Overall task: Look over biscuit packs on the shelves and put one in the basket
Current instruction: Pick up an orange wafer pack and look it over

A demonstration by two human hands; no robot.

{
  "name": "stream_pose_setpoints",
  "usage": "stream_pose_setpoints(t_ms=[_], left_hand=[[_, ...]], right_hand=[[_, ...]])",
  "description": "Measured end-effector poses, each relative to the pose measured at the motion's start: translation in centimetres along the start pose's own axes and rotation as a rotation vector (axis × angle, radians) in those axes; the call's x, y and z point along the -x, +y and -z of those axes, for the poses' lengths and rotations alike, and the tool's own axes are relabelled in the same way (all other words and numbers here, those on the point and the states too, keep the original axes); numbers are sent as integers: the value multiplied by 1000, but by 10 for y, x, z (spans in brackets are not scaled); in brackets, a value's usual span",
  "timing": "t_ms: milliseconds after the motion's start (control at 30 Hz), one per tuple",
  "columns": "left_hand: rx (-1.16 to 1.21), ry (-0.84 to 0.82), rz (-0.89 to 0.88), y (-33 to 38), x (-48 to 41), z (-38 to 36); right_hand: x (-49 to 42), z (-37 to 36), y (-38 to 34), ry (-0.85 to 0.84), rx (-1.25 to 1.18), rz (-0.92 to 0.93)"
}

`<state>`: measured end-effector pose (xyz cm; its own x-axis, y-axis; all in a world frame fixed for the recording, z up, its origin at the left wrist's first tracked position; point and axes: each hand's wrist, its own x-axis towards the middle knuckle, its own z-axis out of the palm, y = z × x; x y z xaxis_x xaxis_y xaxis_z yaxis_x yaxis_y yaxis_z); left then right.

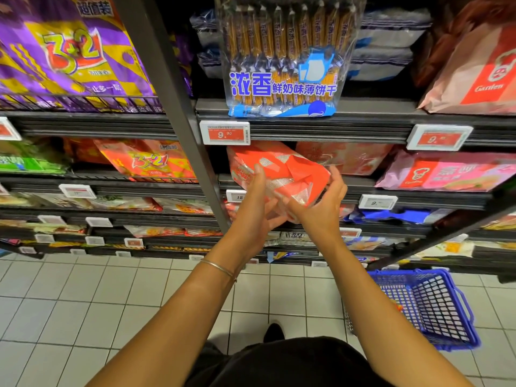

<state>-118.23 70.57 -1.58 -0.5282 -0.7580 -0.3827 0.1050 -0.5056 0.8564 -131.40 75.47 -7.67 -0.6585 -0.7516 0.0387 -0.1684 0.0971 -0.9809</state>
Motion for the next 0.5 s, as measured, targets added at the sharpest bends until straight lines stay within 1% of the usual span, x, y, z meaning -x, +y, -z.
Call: stream_pose_setpoints(t_ms=[100,200,367,433,500], left_hand=[[-33,40,2,0,8,9],[-165,93,-18,-5,15,24],[-326,284,-59,-17,21,56],[-385,273,-110,-17,23,69],[-383,204,-124,-15,24,81]], right_hand=[[0,9,-2,4,-35,-19],[3,19,-2,-15,-138,-32],[8,36,-4,48,-318,-115],[12,43,-6,39,-353,-119],[15,46,-8,-21,-406,-131]])
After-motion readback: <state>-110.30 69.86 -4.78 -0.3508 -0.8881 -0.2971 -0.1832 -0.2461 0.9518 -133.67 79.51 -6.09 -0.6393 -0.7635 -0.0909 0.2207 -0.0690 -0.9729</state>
